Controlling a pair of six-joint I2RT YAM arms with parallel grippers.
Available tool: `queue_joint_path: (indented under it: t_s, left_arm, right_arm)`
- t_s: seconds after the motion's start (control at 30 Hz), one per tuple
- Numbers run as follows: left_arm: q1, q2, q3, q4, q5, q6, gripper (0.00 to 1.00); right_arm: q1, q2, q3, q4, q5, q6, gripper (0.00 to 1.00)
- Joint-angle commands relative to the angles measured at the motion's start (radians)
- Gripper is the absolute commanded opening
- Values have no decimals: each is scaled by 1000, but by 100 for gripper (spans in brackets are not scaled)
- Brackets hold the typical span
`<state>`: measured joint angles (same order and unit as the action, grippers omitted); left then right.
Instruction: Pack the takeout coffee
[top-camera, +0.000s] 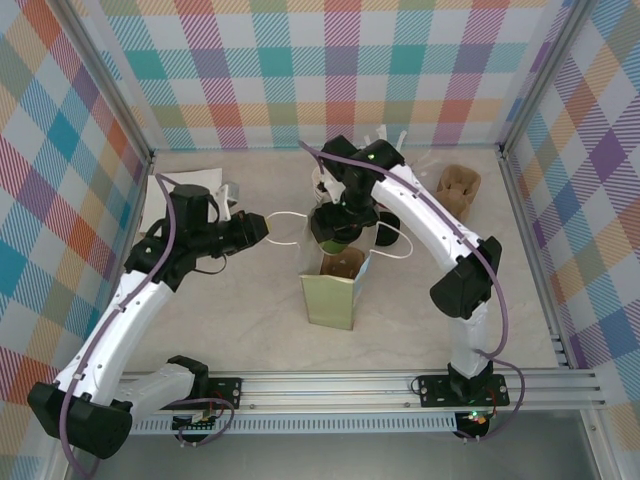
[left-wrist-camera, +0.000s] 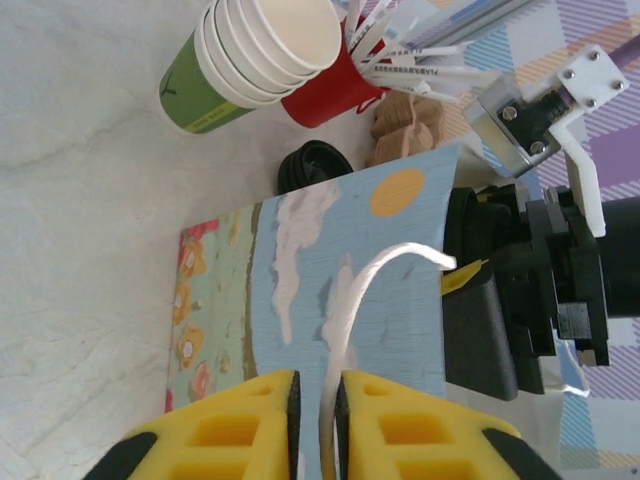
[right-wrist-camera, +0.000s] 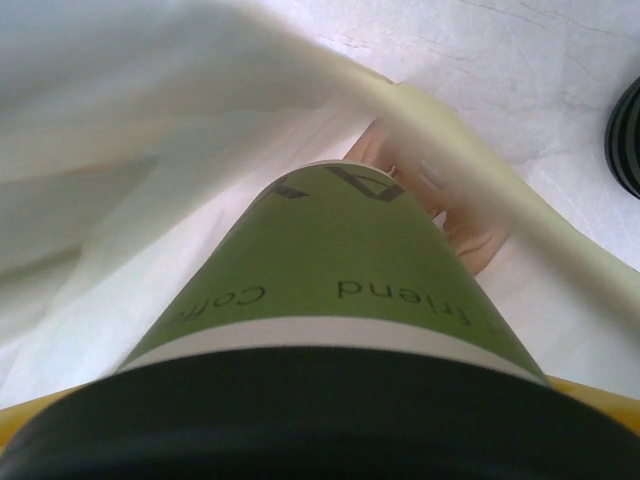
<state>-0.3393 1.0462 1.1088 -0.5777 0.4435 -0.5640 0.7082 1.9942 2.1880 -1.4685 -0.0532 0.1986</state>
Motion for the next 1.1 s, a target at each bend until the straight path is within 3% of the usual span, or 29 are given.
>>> queue_joint_path:
  t_s: [0.0, 0.13, 0.27, 0.63, 1.07]
  left_arm:
    - [-10, -7, 35, -30, -10, 18, 35]
    - [-10, 28, 157, -119, -46, 97, 55]
    - [-10, 102, 252, -131, 2, 128, 64]
    - [-16, 376, 443, -164, 172, 265, 66]
    - [-74, 481, 575, -235, 167, 377, 70]
  right_arm:
    - [2, -8, 8, -33, -21, -35, 71]
    - [2, -60, -44, -20, -30, -37, 71]
    - [9, -114, -96, 2, -42, -29, 70]
    - [12, -196, -79, -25, -3, -18, 70]
    - [-10, -299, 110, -185, 168, 29, 71]
